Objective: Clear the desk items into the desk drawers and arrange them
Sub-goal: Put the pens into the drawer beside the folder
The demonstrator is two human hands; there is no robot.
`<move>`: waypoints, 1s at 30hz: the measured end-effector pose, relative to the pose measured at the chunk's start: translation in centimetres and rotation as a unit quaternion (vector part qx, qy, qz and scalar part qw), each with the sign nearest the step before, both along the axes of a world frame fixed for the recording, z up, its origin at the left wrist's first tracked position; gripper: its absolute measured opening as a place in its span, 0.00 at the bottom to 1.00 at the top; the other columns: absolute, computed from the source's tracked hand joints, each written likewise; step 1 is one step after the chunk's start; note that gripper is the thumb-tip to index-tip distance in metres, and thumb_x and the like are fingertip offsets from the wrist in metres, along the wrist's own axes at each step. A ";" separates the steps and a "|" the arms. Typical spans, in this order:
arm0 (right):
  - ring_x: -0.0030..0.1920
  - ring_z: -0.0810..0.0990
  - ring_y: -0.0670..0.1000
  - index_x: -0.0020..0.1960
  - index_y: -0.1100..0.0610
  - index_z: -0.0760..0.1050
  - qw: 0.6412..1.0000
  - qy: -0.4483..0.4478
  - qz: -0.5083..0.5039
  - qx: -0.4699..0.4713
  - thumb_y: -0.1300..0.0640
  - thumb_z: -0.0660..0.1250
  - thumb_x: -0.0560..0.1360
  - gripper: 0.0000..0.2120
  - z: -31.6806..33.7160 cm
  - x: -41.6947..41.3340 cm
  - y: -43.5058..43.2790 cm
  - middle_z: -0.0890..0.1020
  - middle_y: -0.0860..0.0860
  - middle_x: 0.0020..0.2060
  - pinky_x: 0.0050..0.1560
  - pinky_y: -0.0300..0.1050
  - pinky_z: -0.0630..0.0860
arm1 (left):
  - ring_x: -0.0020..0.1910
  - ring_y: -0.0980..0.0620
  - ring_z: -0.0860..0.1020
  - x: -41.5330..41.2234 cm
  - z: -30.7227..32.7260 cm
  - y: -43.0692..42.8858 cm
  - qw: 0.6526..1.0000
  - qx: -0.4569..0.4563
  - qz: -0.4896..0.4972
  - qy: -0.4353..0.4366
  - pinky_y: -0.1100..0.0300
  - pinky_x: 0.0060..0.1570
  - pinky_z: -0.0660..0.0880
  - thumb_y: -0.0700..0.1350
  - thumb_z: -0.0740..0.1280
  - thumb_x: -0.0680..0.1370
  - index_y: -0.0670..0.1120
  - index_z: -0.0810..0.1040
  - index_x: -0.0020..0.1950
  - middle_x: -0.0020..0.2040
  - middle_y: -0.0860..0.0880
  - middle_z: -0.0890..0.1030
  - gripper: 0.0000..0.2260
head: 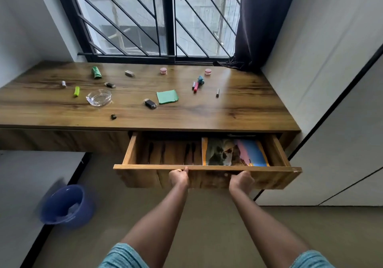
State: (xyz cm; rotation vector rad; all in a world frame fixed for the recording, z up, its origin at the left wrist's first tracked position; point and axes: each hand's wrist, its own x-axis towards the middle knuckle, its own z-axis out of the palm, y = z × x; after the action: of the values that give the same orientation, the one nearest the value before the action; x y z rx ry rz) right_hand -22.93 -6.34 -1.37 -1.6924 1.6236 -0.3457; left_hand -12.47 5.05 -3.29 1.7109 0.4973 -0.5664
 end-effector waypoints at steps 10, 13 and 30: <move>0.55 0.79 0.63 0.60 0.66 0.68 0.999 0.011 0.032 -0.005 0.64 0.63 0.77 0.13 -0.2 6.9 -5.3 0.78 0.64 0.55 0.48 0.51 0.76 | 0.52 0.40 0.81 6.9 -0.4 -5.7 0.999 0.022 -0.026 -0.009 0.50 0.54 0.78 0.40 0.74 0.72 0.34 0.77 0.57 0.52 0.36 0.81 0.17; 0.55 0.79 0.63 0.60 0.67 0.68 0.998 0.019 0.054 -0.008 0.63 0.63 0.77 0.13 -0.2 8.7 -6.8 0.78 0.64 0.55 0.47 0.51 0.76 | 0.61 0.38 0.77 8.4 0.0 -7.3 0.997 0.052 -0.046 -0.022 0.49 0.61 0.74 0.40 0.74 0.72 0.33 0.71 0.66 0.60 0.35 0.78 0.26; 0.55 0.79 0.62 0.68 0.66 0.62 0.980 0.123 0.154 -0.040 0.62 0.52 0.80 0.18 -2.7 12.3 -10.6 0.77 0.64 0.57 0.51 0.51 0.76 | 0.51 0.43 0.79 12.2 -0.5 -10.6 0.978 0.168 -0.104 -0.070 0.52 0.51 0.76 0.33 0.64 0.75 0.36 0.78 0.47 0.47 0.38 0.80 0.04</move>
State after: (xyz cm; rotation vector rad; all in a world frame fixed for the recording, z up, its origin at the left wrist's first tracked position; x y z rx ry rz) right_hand -10.64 -16.97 -4.05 -2.0789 1.4996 -0.0490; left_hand -0.30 -5.58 -3.74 2.1273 0.3271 -0.5272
